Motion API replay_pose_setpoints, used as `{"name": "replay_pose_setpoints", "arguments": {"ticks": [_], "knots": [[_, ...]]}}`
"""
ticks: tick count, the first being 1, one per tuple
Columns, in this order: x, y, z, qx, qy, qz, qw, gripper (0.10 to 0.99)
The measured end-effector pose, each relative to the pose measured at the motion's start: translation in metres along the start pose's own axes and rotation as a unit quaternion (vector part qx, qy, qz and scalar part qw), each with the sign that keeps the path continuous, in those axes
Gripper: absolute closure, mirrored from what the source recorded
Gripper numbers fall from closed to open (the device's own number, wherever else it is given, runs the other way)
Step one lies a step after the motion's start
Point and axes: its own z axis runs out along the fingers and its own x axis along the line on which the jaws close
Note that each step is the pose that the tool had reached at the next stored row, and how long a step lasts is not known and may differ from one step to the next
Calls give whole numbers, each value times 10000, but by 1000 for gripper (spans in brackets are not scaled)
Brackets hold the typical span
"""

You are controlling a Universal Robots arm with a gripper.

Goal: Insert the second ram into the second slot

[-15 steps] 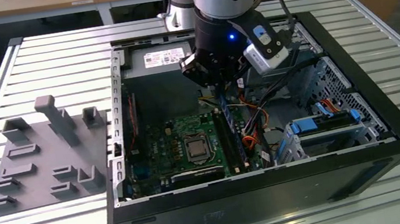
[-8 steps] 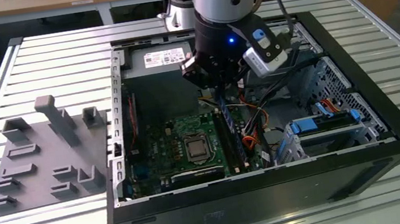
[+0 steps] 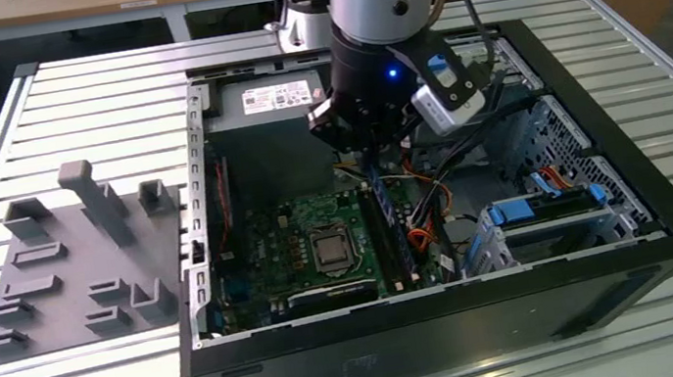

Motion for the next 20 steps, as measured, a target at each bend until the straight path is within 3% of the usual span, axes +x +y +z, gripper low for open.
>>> {"name": "replay_pose_setpoints", "arguments": {"ticks": [20], "knots": [[-11,-12,212,0,17,1,10000,949]]}}
